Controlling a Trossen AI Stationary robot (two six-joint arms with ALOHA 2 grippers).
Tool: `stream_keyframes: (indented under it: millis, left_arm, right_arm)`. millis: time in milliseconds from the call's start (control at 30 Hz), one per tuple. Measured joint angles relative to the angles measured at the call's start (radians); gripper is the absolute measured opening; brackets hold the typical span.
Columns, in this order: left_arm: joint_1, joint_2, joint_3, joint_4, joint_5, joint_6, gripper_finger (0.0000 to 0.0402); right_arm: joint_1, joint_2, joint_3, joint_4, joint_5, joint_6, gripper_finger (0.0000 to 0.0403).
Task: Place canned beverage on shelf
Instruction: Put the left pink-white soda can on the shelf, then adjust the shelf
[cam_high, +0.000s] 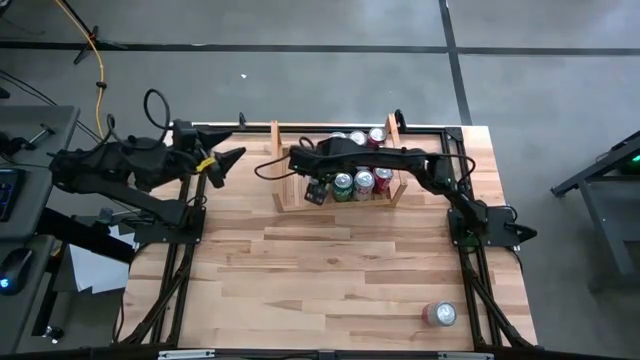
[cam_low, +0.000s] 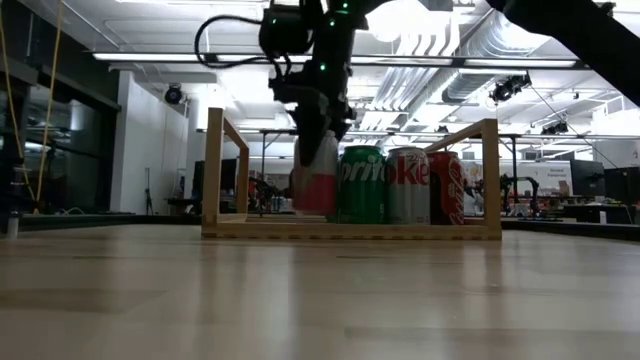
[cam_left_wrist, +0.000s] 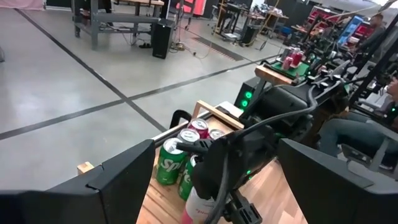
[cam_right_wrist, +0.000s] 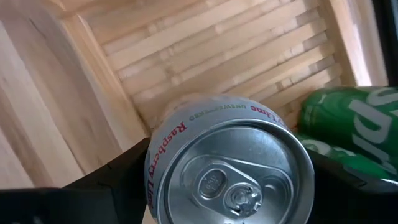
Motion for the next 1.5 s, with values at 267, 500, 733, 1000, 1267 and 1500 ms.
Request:
stream_keyframes:
  millis: [267, 500, 733, 1000, 1267, 1500]
  left_arm:
    - [0.000, 0.003, 0.000, 0.000, 0.032, -0.018, 0.0331]
    - [0.000, 0.003, 0.000, 0.000, 0.060, -0.027, 0.0331]
    - [0.000, 0.003, 0.000, 0.000, 0.073, -0.027, 0.0331]
    - [0.000, 0.001, 0.000, 0.000, 0.087, -0.023, 0.0331]
    - [0.000, -0.019, 0.001, -0.003, 0.085, -0.003, 0.0331]
    - [0.000, -0.029, 0.001, -0.056, 0.064, -0.014, 0.0331]
  right_arm:
    - [0.006, 0.047, 0.000, -0.006, -0.025, -0.003, 0.0295]
    - [0.012, 0.052, 0.001, -0.008, -0.033, 0.001, 0.0300]
    - [0.013, 0.052, 0.001, -0.013, -0.059, 0.005, 0.0386]
    - [0.013, 0.038, 0.019, -0.032, -0.066, -0.049, 0.0385]
    - [0.005, -0.015, 0.125, -0.053, -0.060, -0.143, 0.0386]
    - [-0.010, -0.093, 0.139, -0.126, -0.111, -0.155, 0.0387]
